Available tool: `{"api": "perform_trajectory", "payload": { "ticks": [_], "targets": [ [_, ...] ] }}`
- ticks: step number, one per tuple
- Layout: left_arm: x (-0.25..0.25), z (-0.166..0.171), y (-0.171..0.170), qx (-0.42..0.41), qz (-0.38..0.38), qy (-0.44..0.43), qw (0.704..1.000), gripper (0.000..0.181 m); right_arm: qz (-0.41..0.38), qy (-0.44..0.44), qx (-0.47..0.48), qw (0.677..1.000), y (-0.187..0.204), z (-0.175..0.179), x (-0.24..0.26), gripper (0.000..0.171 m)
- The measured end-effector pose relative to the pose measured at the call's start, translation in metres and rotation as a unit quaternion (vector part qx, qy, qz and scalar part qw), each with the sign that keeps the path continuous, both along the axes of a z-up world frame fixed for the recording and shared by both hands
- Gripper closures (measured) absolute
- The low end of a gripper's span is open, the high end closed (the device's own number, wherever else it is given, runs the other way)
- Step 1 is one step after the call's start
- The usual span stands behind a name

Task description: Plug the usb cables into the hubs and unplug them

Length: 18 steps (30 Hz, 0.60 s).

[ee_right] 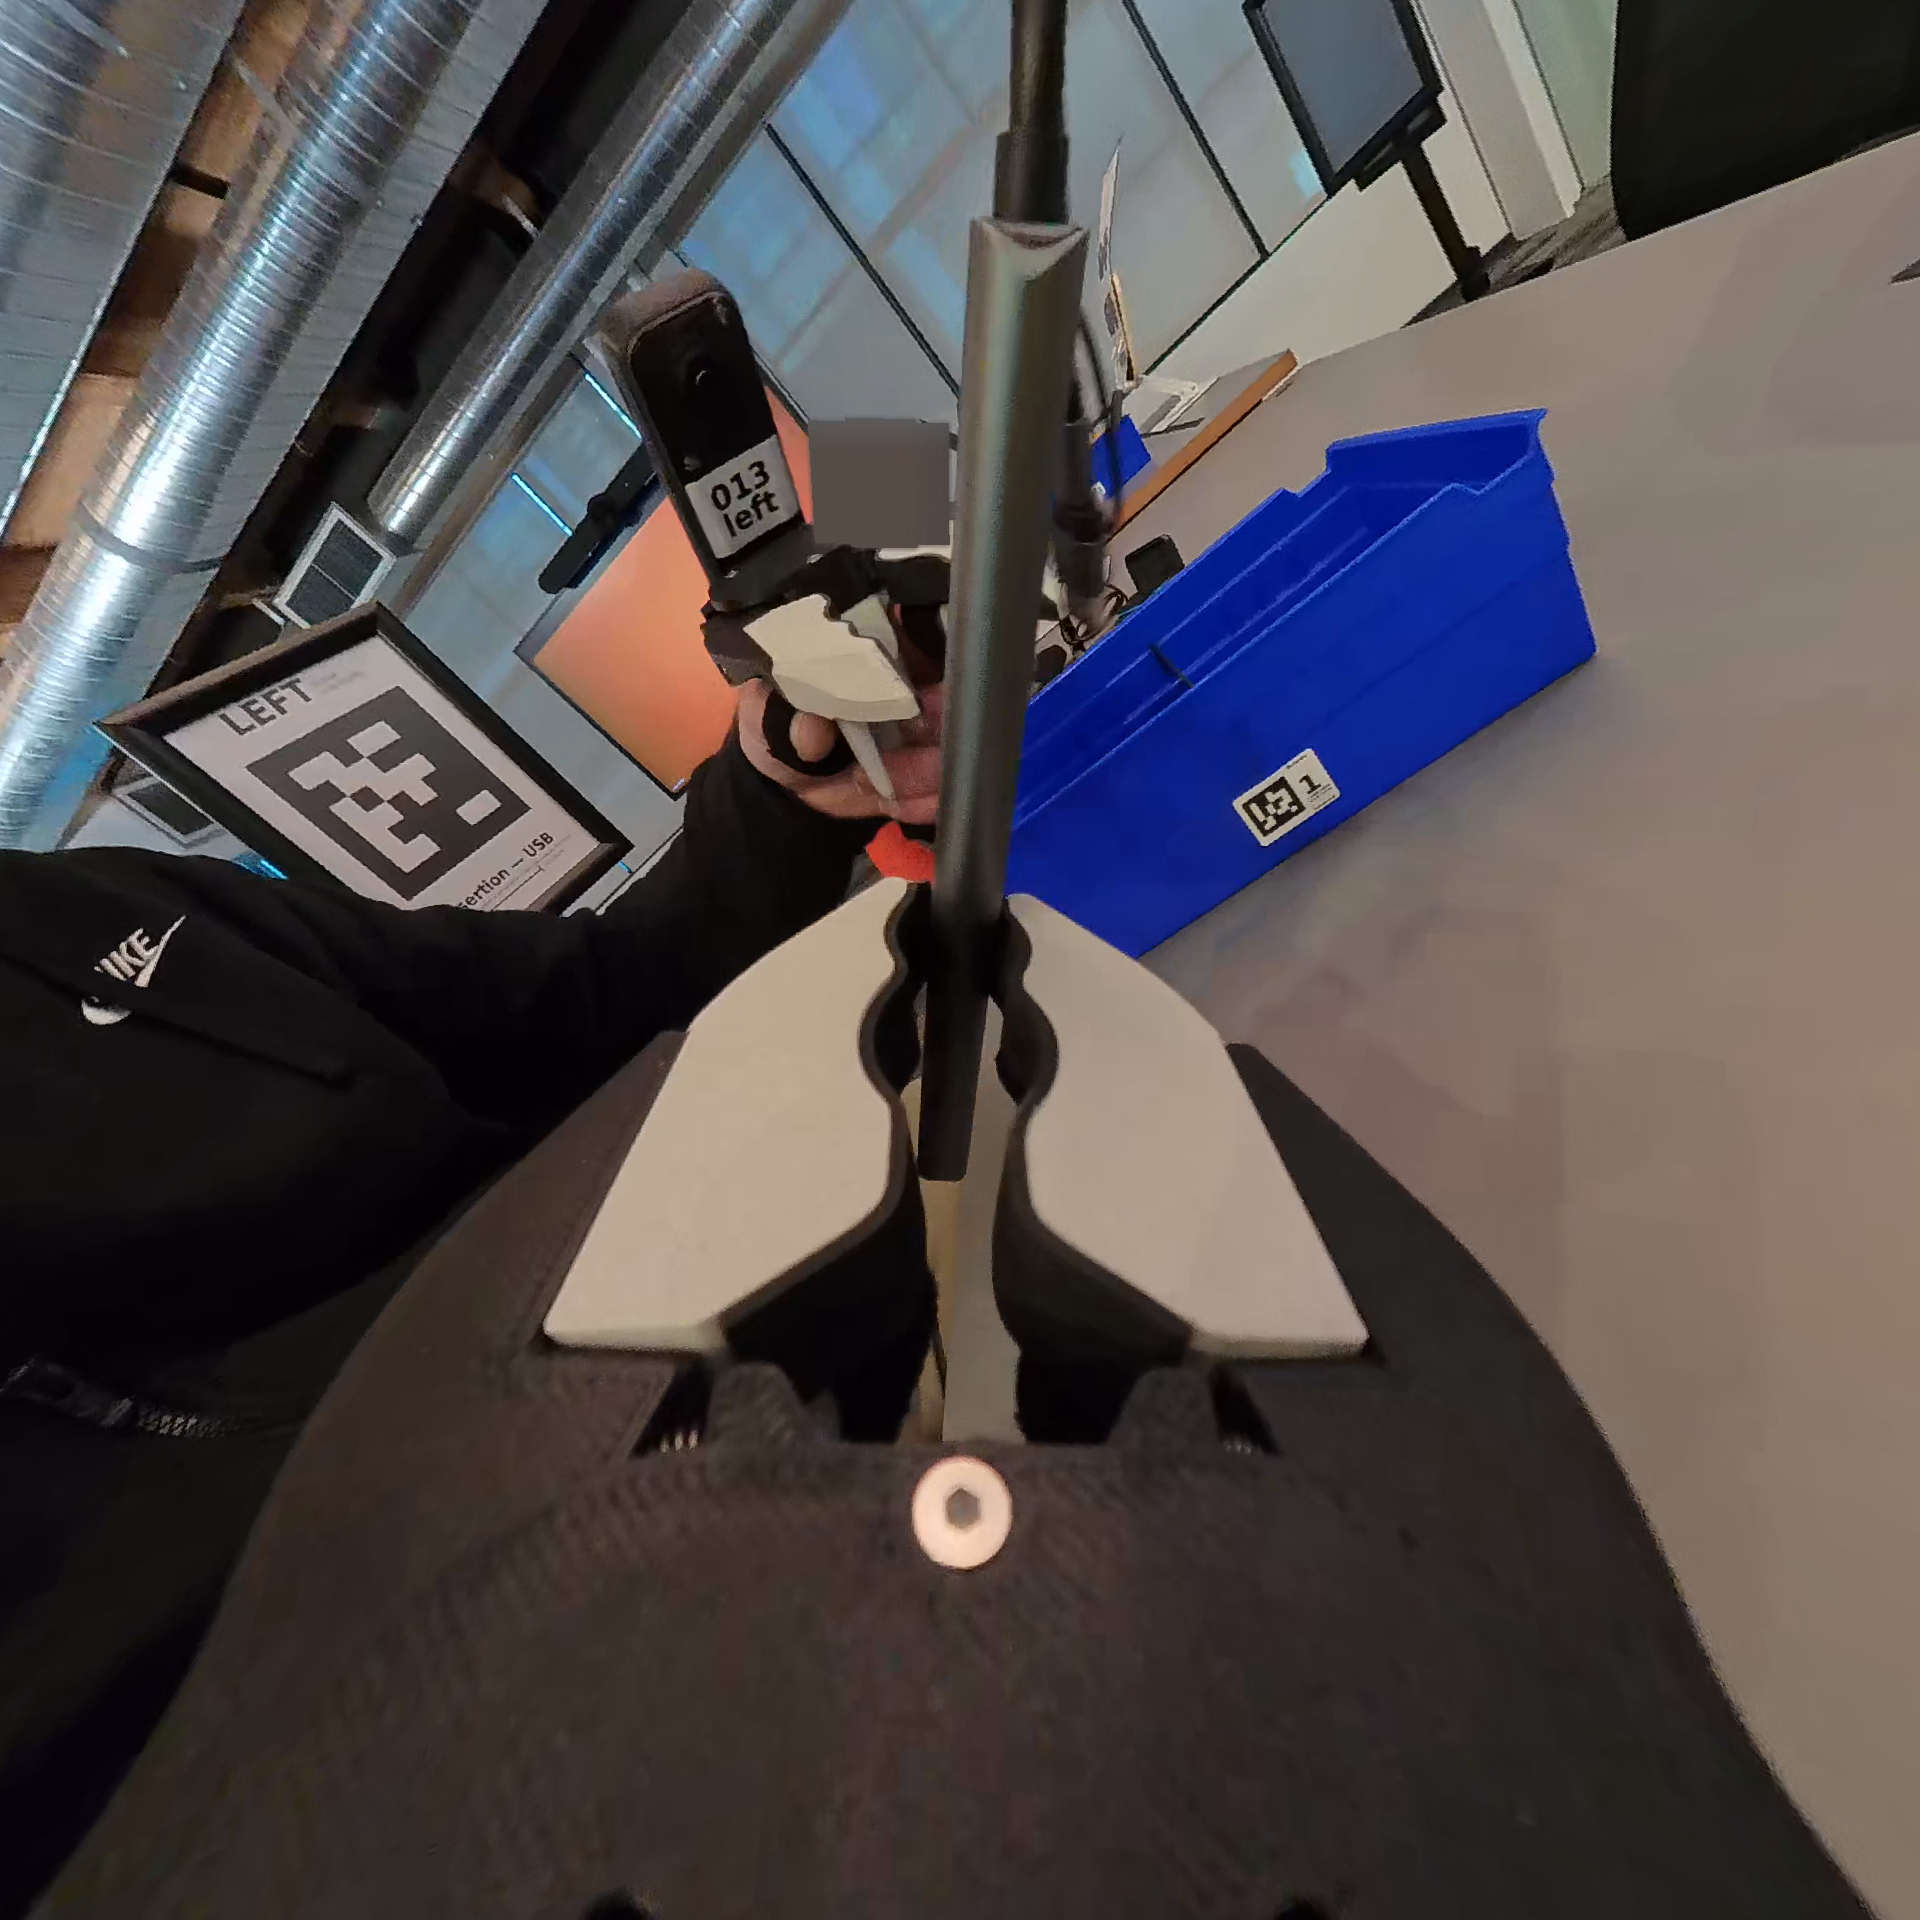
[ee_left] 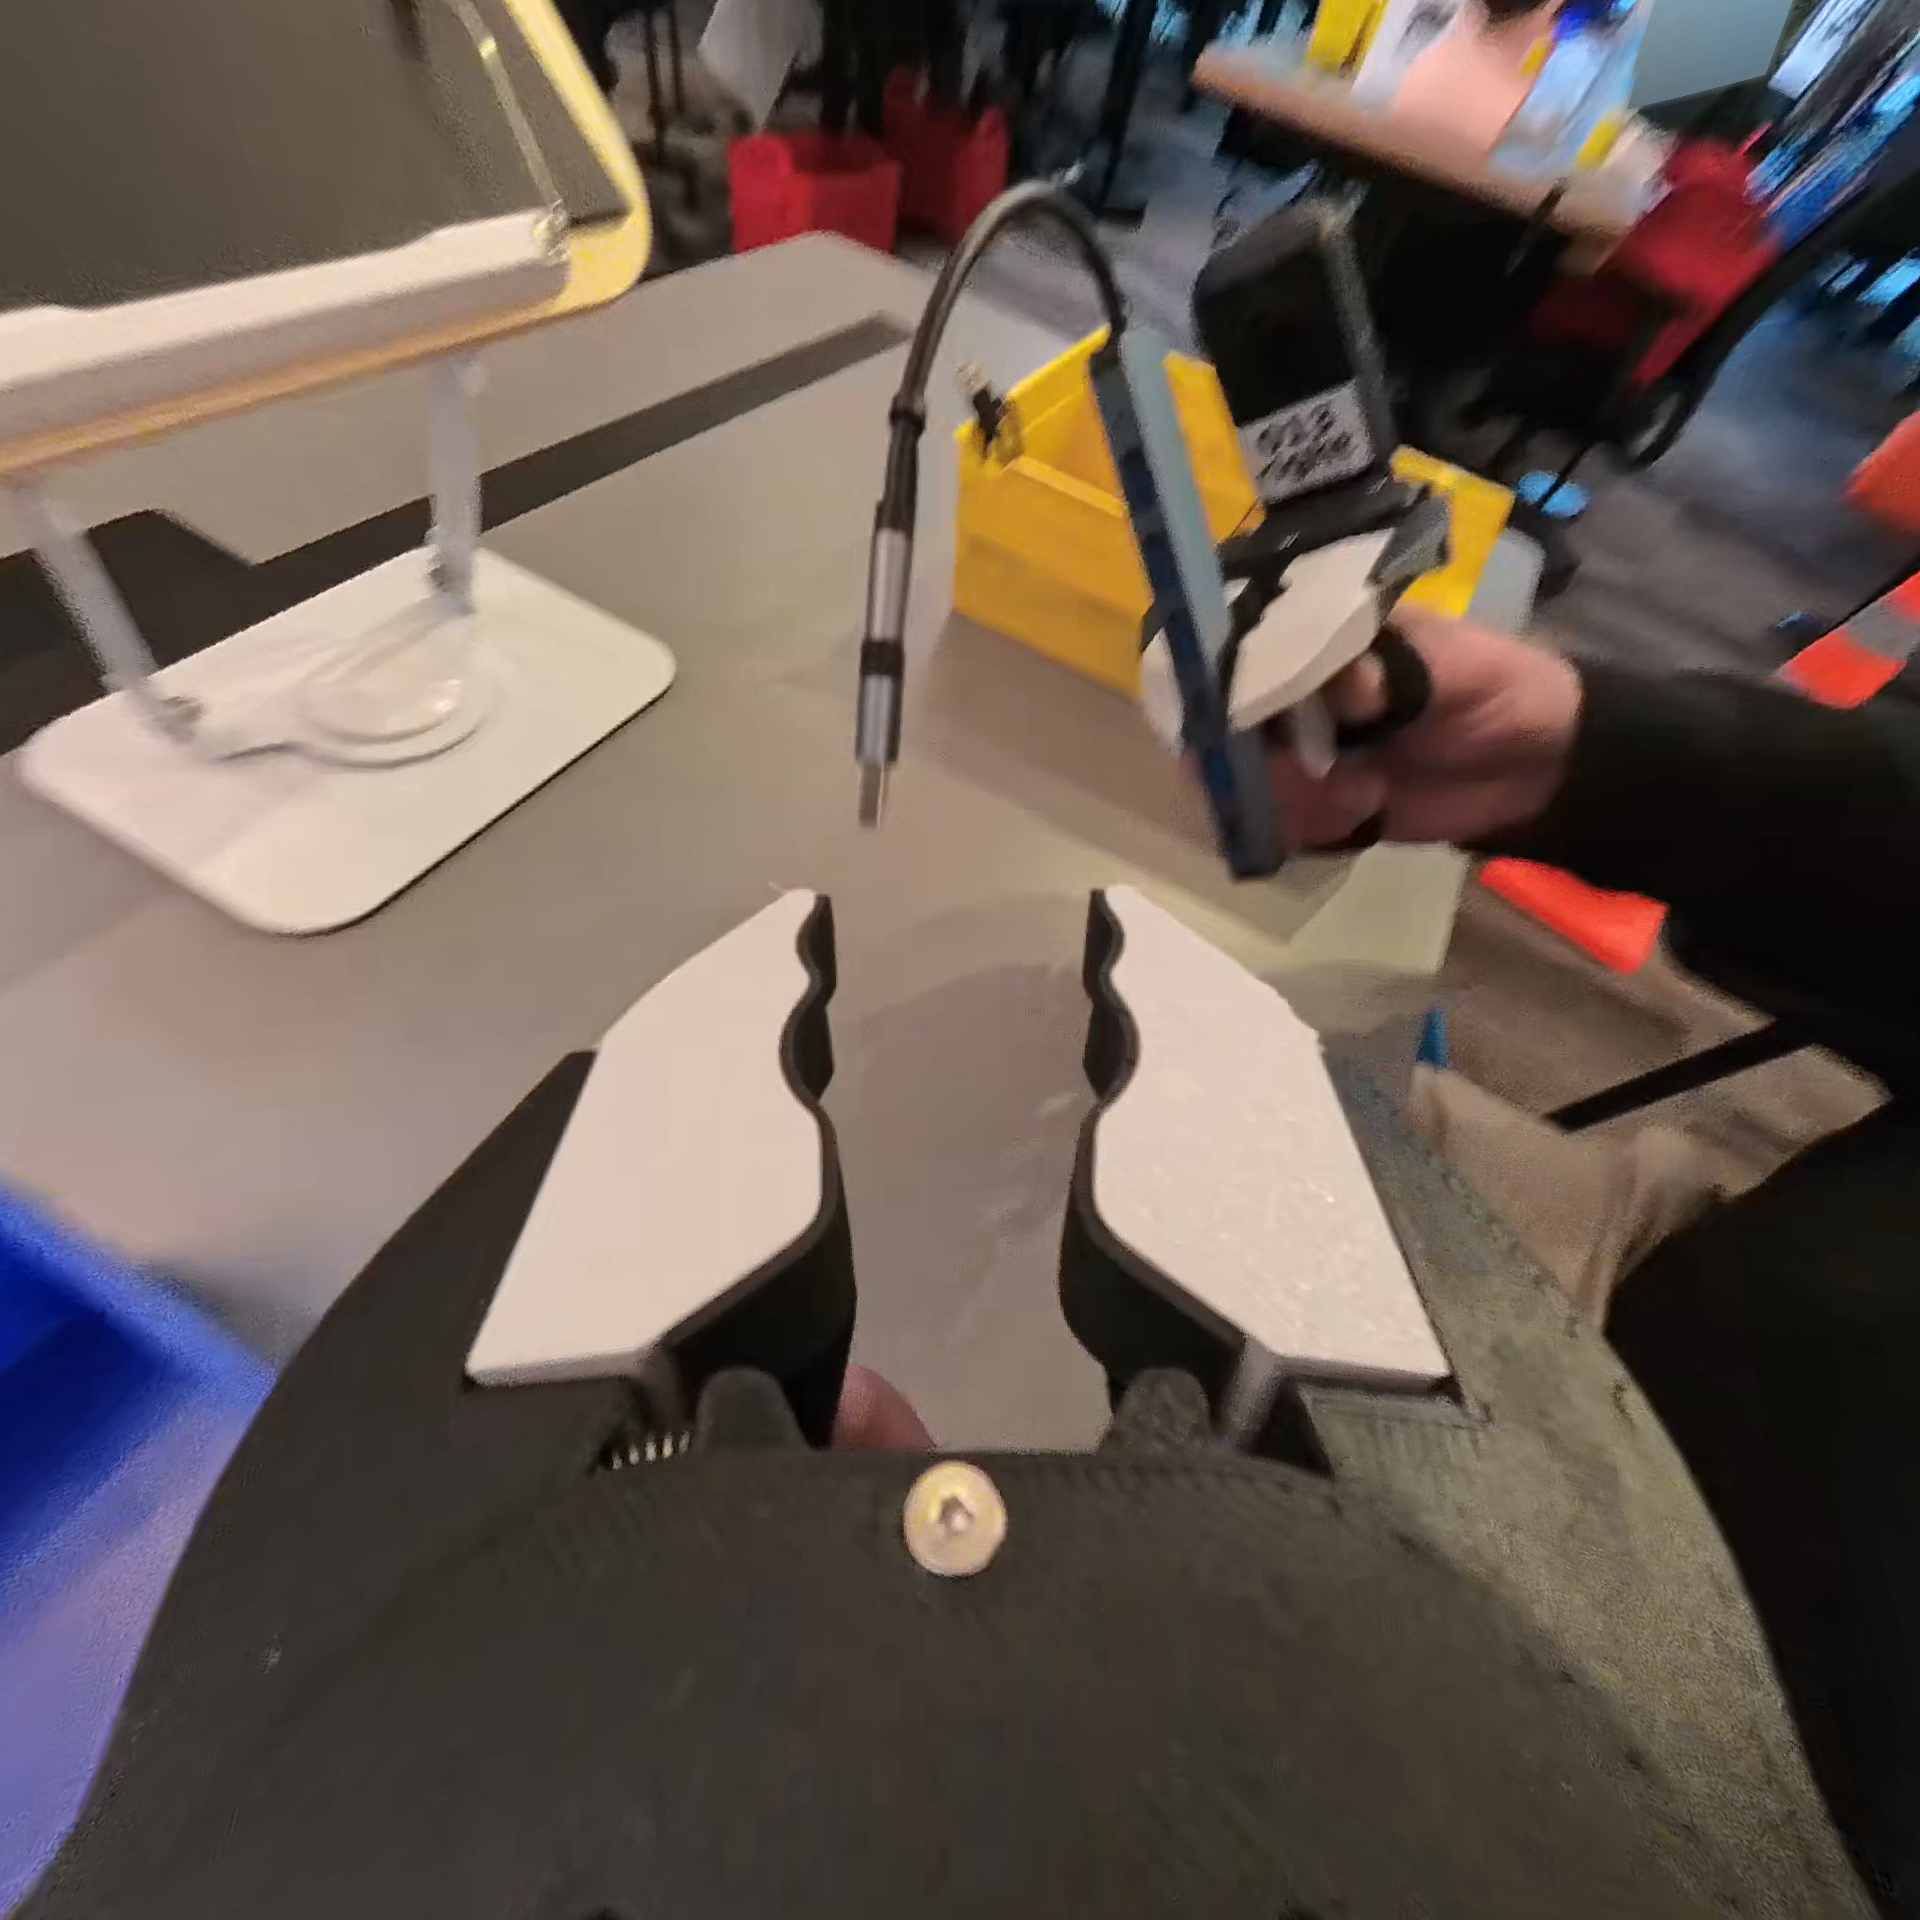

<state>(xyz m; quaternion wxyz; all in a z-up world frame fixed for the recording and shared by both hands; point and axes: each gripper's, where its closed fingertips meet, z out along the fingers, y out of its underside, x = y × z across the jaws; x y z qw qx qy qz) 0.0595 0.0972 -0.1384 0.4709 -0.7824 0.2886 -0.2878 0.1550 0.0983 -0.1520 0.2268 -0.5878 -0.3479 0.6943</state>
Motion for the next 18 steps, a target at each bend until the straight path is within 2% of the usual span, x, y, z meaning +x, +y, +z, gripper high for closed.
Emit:
{"api": "perform_trajectory", "payload": {
  "ticks": [4, 9, 11, 15, 18],
  "targets": [
    [-0.075, -0.018, -0.001, 0.018, 0.073, 0.135, 0.988, 0.142, -0.007, 0.001, -0.004, 1.000, 0.005, -0.002, 0.003, 0.161],
    [-0.178, -0.059, -0.015, -0.004, 0.133, 0.372, 0.919, 0.150, -0.011, -0.012, 0.000, 1.000, 0.007, -0.010, 0.003, 0.161],
    [-0.203, -0.079, -0.024, -0.039, 0.134, 0.421, 0.896, 0.152, -0.010, -0.015, -0.005, 1.000, 0.008, -0.013, 0.003, 0.161],
    [-0.227, -0.112, -0.033, -0.076, 0.120, 0.470, 0.871, 0.154, -0.011, -0.025, -0.005, 1.000, 0.009, -0.019, 0.002, 0.161],
    [-0.247, -0.134, -0.030, -0.098, 0.138, 0.518, 0.838, 0.157, -0.011, -0.029, -0.003, 1.000, 0.009, -0.021, 0.002, 0.161]
  ]
}}
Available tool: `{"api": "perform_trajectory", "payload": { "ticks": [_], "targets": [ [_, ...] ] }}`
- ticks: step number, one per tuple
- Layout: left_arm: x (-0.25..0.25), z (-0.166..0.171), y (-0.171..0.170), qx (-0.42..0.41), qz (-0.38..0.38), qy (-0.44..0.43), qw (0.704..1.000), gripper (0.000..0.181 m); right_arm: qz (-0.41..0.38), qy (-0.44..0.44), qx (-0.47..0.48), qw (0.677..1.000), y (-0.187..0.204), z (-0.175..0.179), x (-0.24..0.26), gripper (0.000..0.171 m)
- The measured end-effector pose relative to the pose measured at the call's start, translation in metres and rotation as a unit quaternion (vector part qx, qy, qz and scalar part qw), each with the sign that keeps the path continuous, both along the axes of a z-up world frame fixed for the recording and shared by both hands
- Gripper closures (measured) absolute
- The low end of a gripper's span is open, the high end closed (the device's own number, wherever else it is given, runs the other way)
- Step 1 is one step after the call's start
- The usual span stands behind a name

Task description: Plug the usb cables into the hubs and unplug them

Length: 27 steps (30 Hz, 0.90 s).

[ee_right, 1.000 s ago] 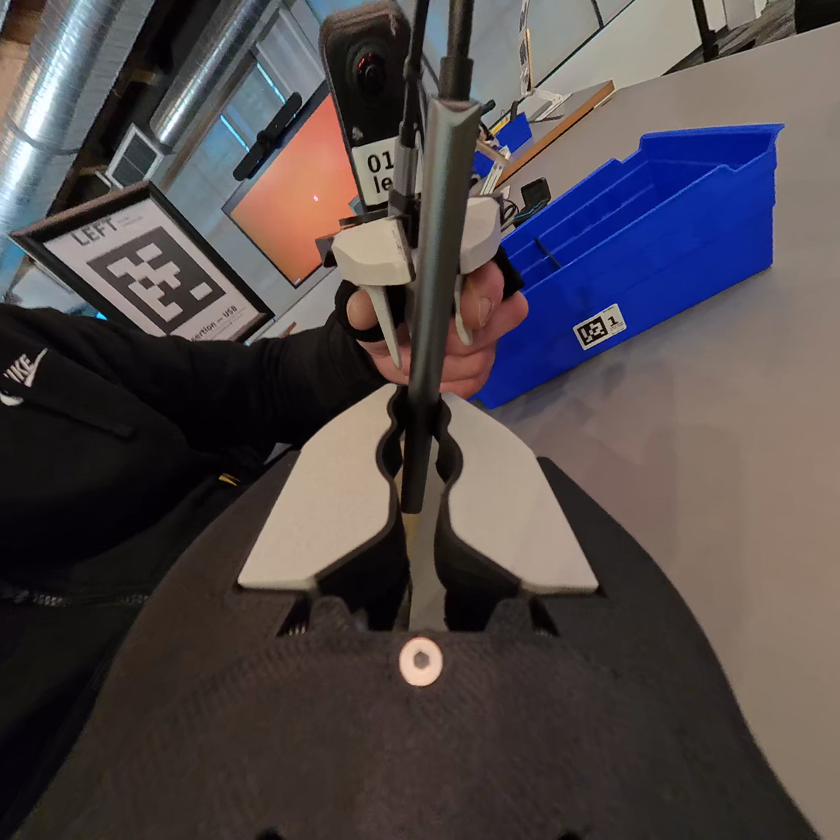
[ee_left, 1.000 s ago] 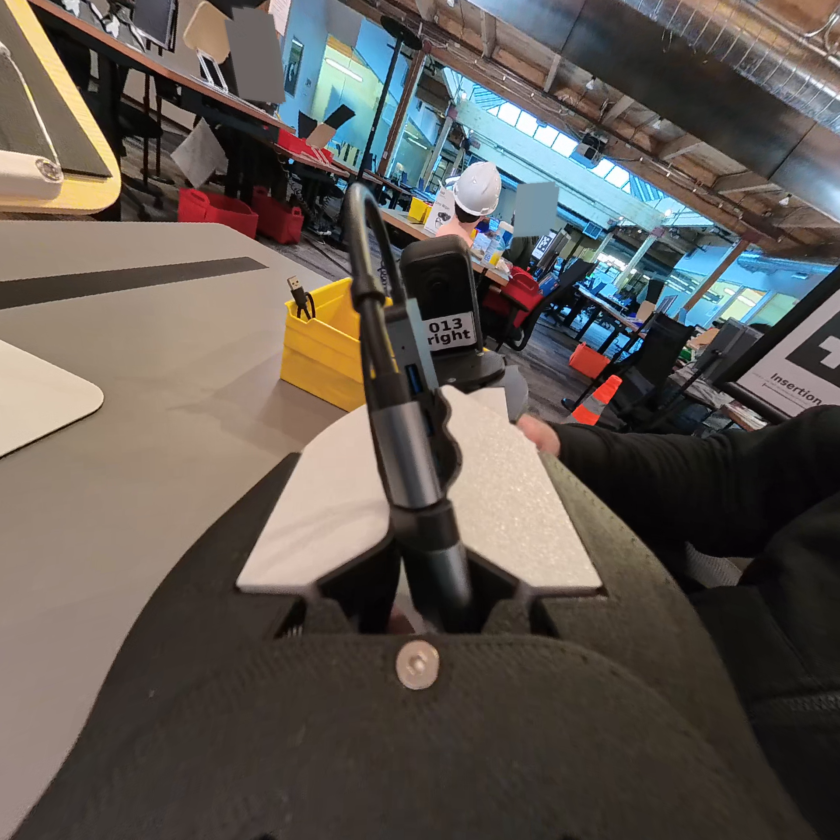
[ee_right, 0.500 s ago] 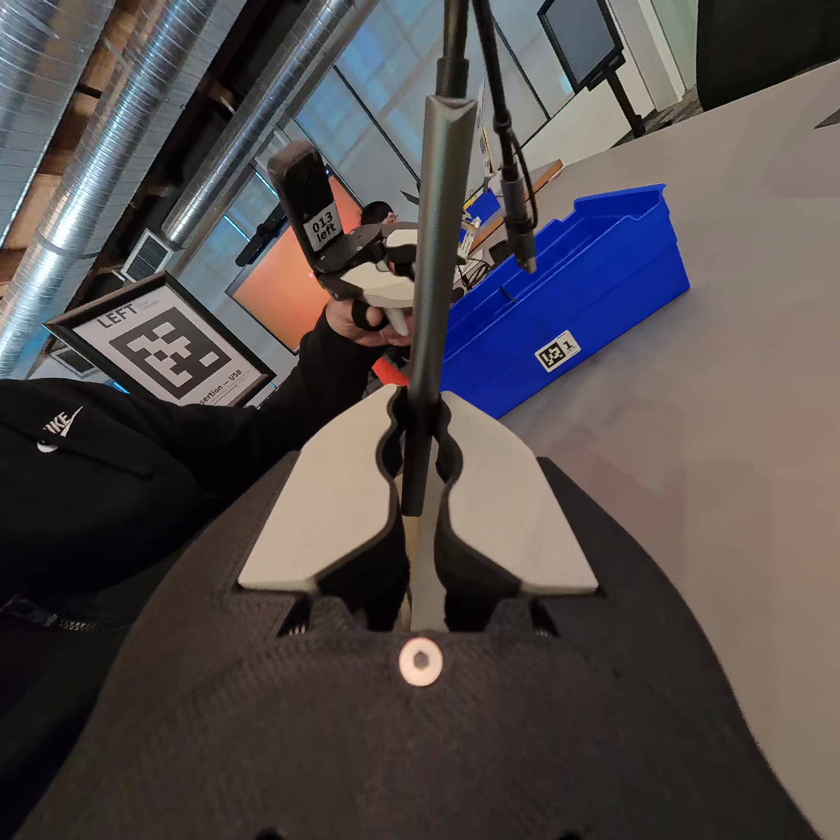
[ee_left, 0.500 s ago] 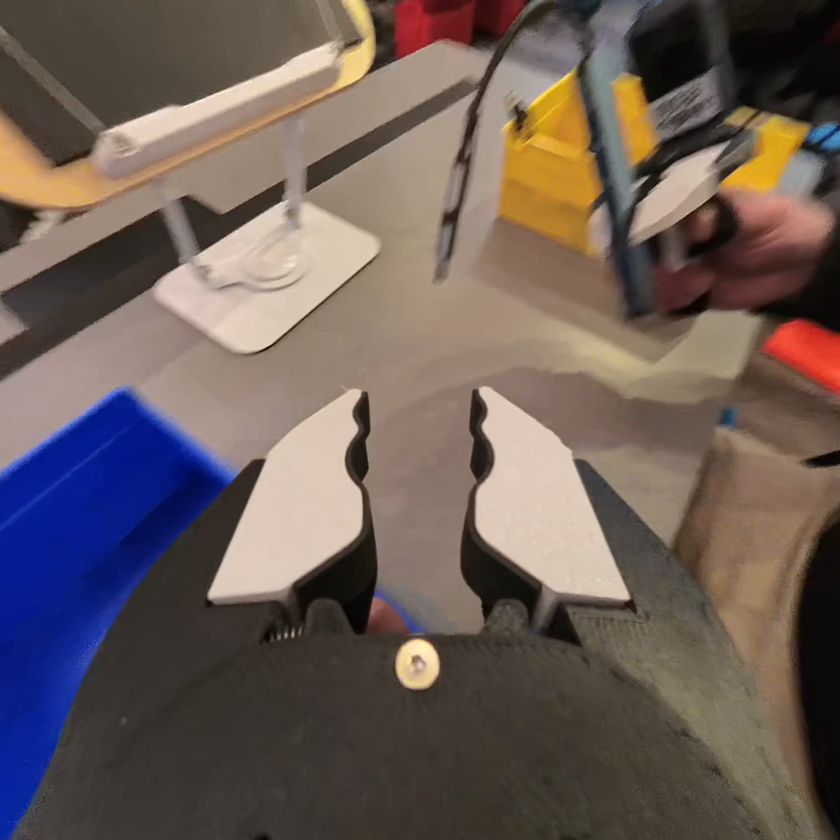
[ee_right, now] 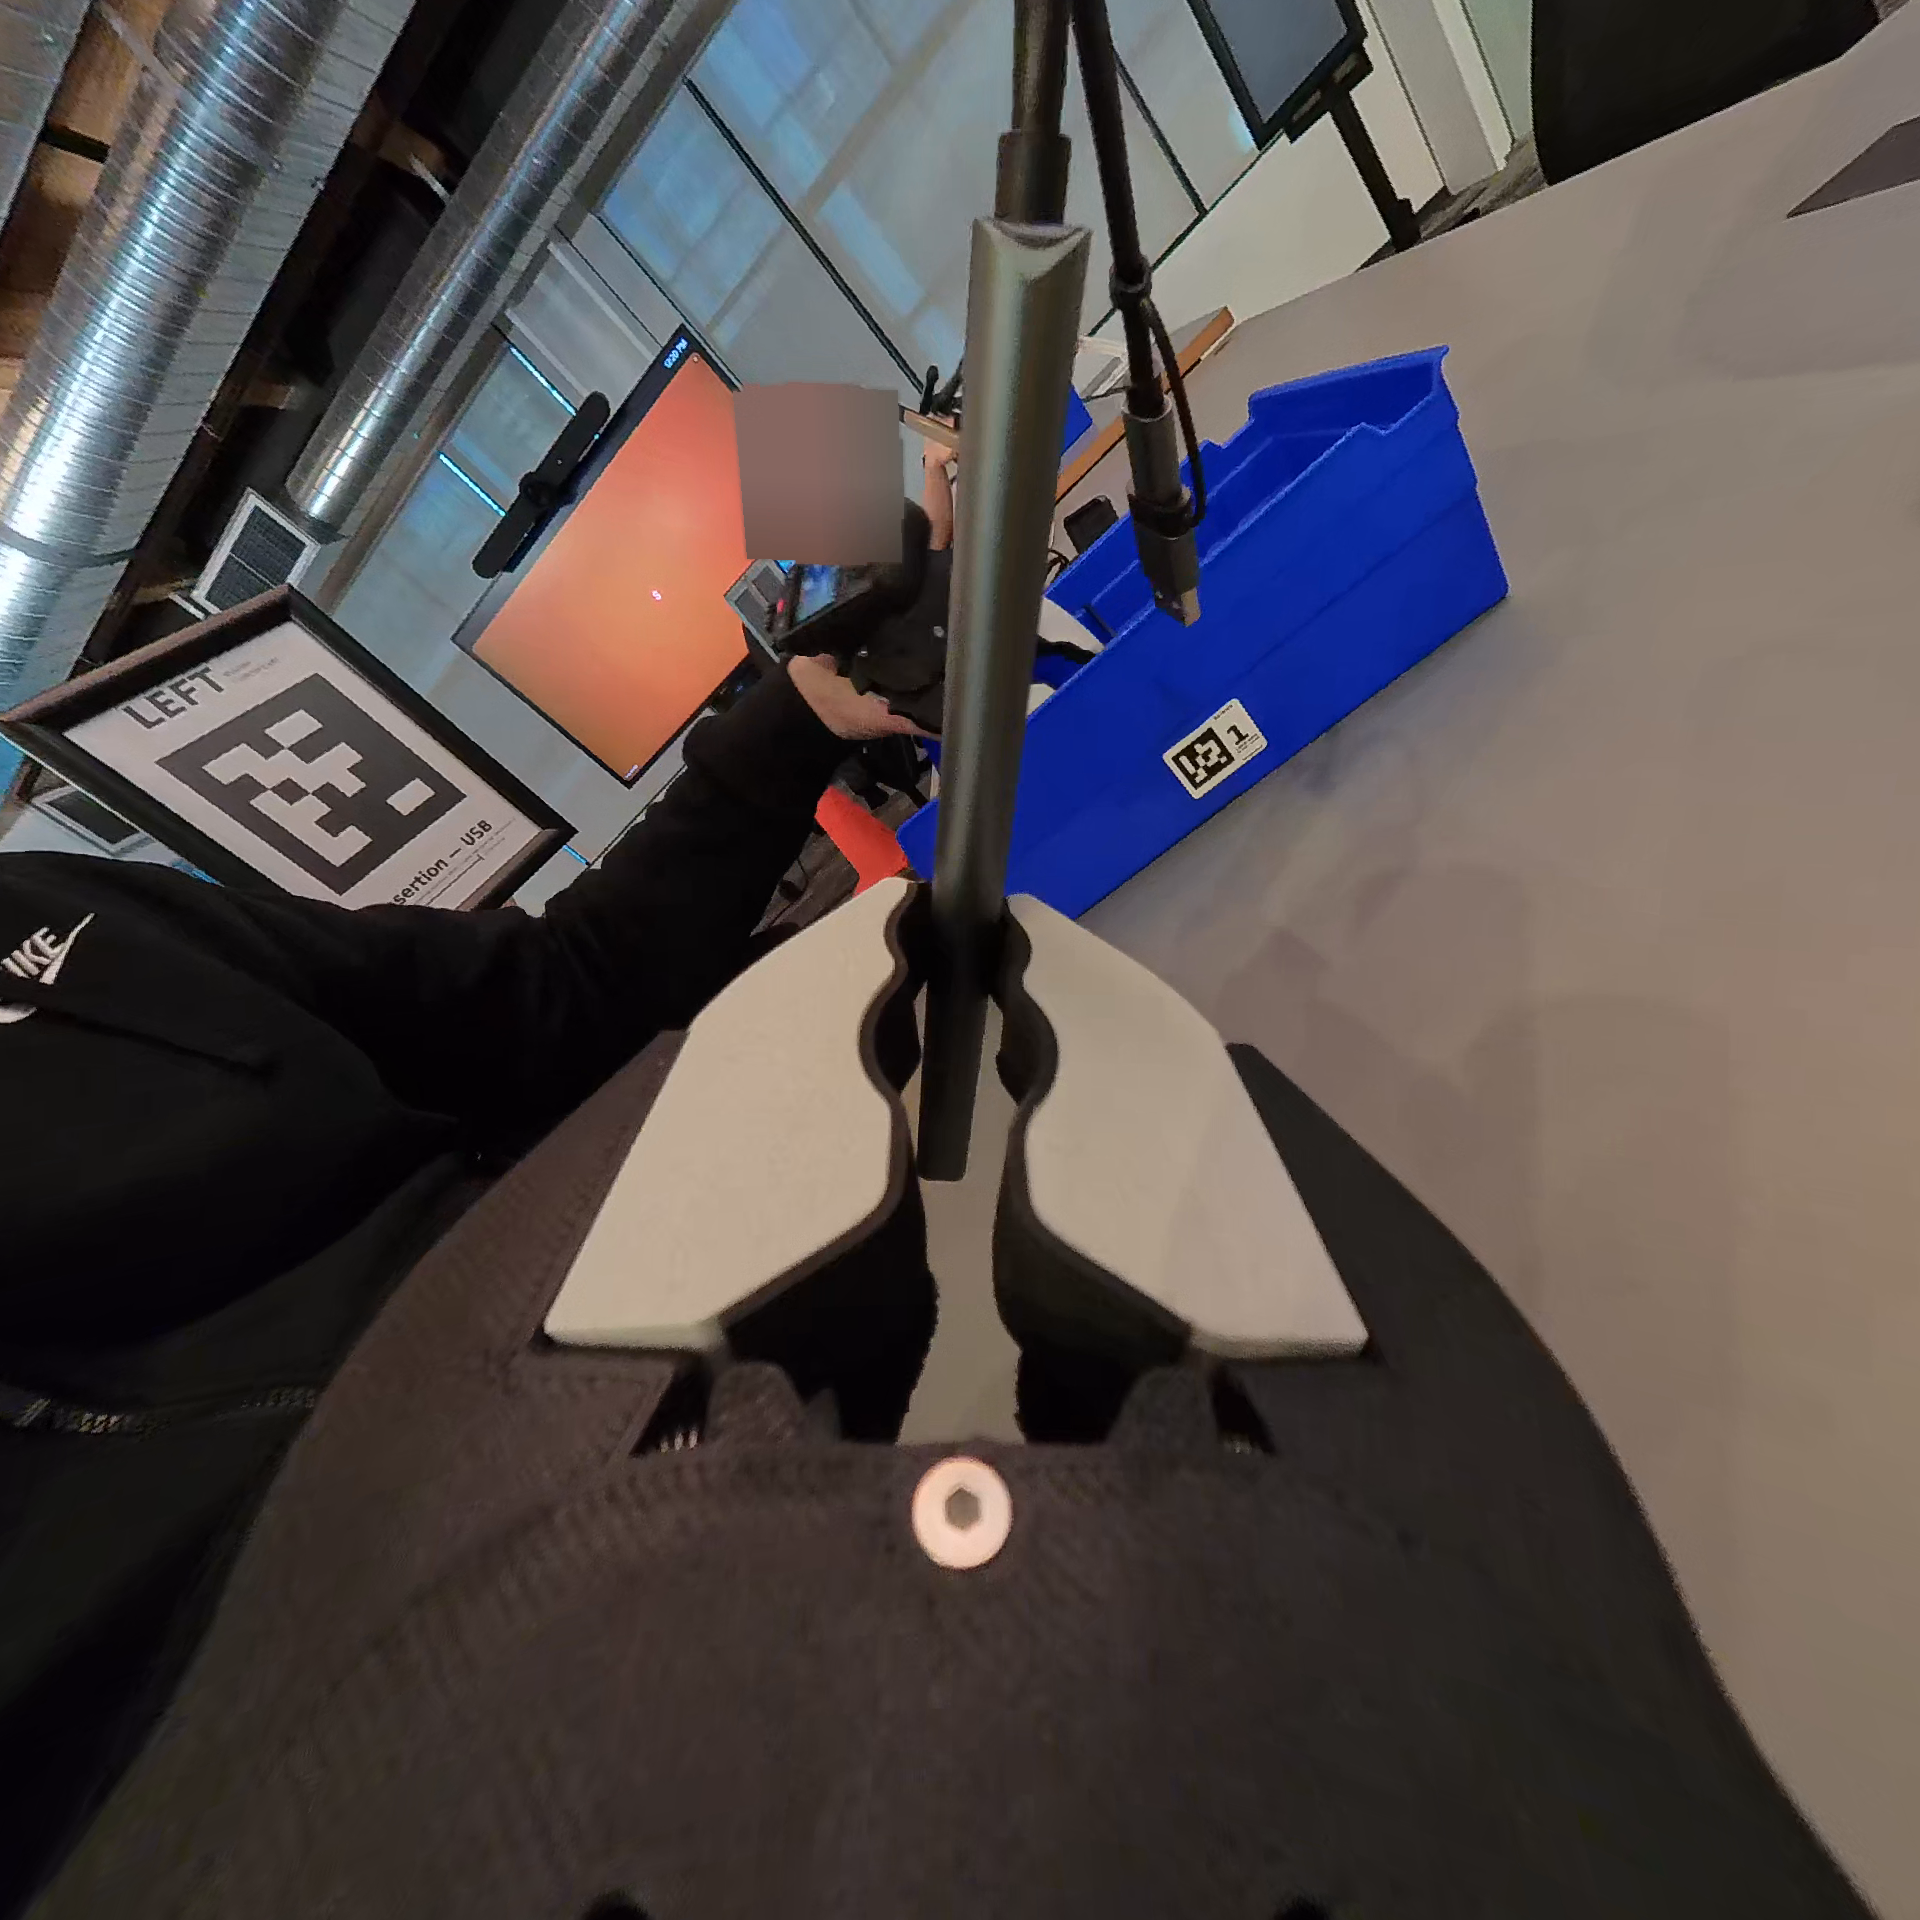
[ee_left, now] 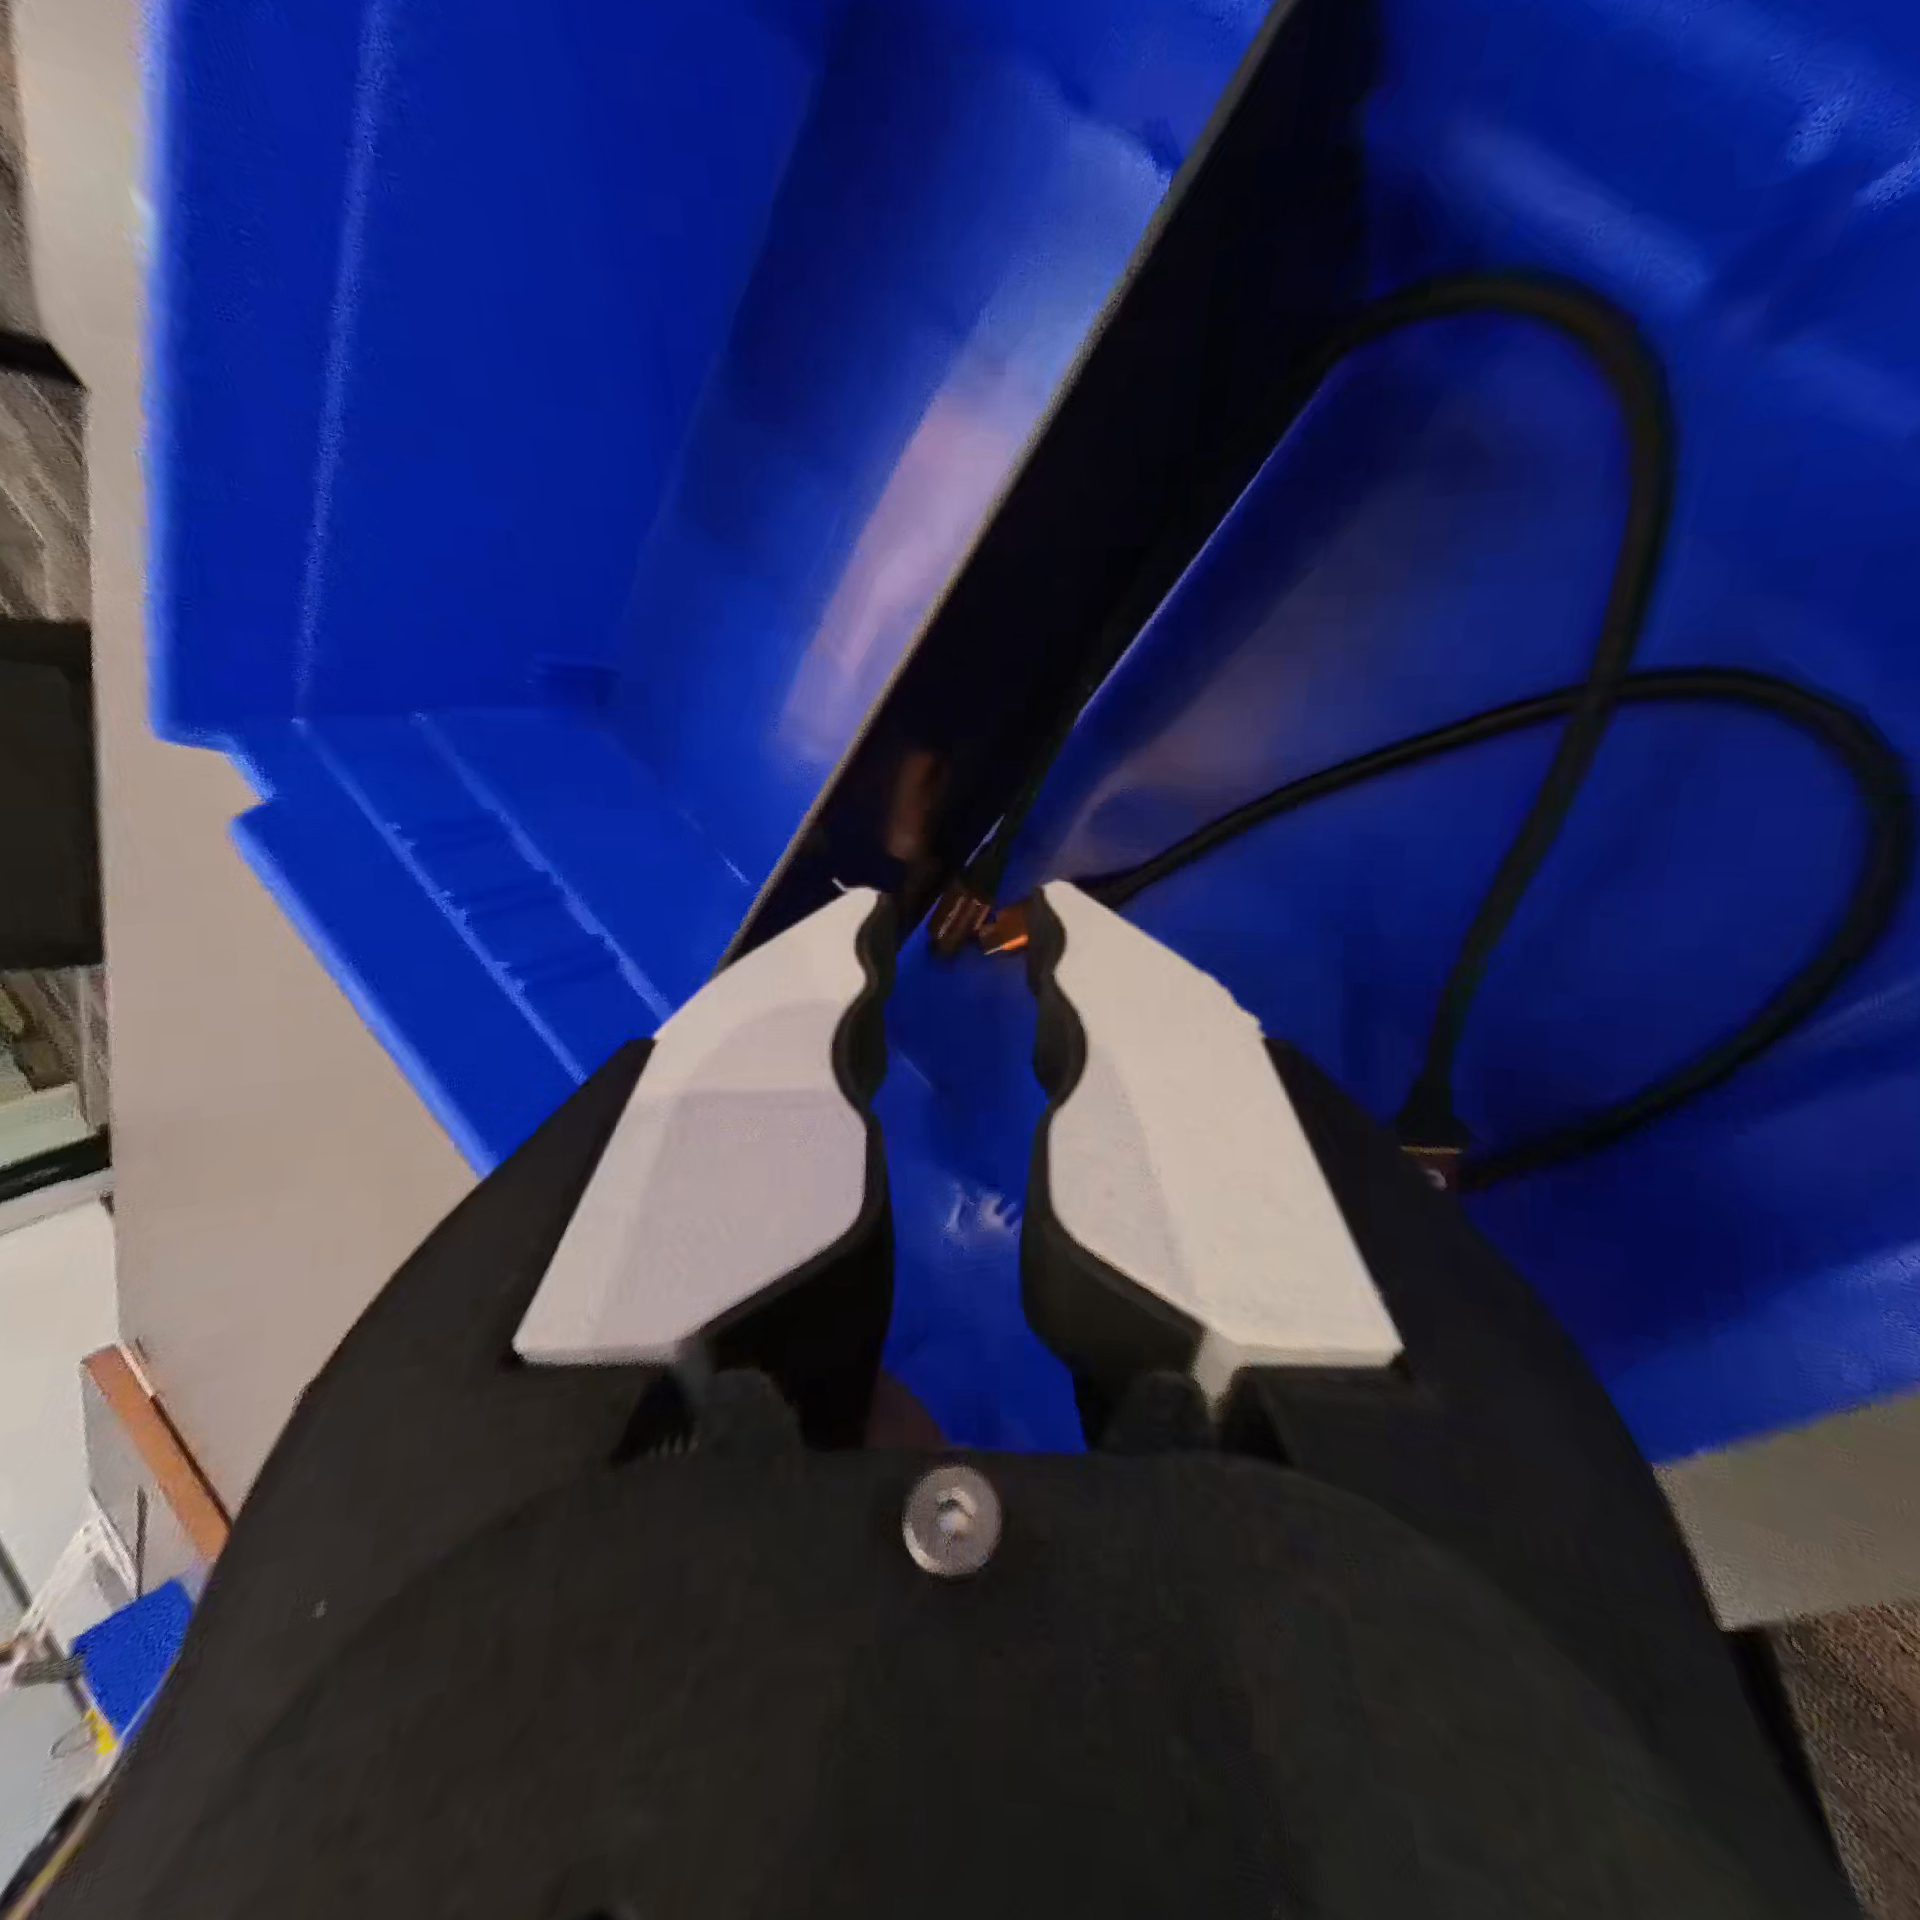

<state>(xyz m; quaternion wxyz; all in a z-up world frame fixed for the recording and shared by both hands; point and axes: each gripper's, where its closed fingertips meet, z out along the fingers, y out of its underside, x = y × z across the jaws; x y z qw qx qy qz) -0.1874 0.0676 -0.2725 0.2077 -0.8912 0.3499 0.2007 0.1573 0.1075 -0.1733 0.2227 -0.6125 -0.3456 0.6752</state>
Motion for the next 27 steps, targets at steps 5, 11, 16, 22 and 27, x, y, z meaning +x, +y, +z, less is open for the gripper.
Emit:
{"api": "perform_trajectory", "payload": {
  "ticks": [5, 11, 16, 22, 27],
  "targets": [
    [-0.001, -0.019, 0.003, -0.025, 0.008, 0.030, 0.999, 0.154, 0.004, -0.007, -0.001, 1.000, -0.001, -0.005, -0.002, 0.161],
    [-0.006, -0.043, 0.008, -0.028, 0.025, 0.032, 0.999, 0.166, 0.005, -0.007, 0.003, 1.000, -0.001, -0.004, -0.001, 0.161],
    [-0.008, -0.044, 0.018, 0.004, 0.024, 0.036, 0.999, 0.181, 0.006, -0.007, 0.006, 1.000, -0.002, -0.004, -0.001, 0.161],
    [-0.004, -0.028, 0.020, 0.039, 0.011, 0.022, 0.999, 0.180, 0.005, -0.009, 0.009, 1.000, -0.001, -0.003, 0.001, 0.161],
    [-0.001, -0.009, 0.012, 0.040, -0.006, -0.006, 0.999, 0.181, 0.001, -0.009, 0.007, 1.000, 0.001, -0.004, 0.002, 0.161]
  ]
}}
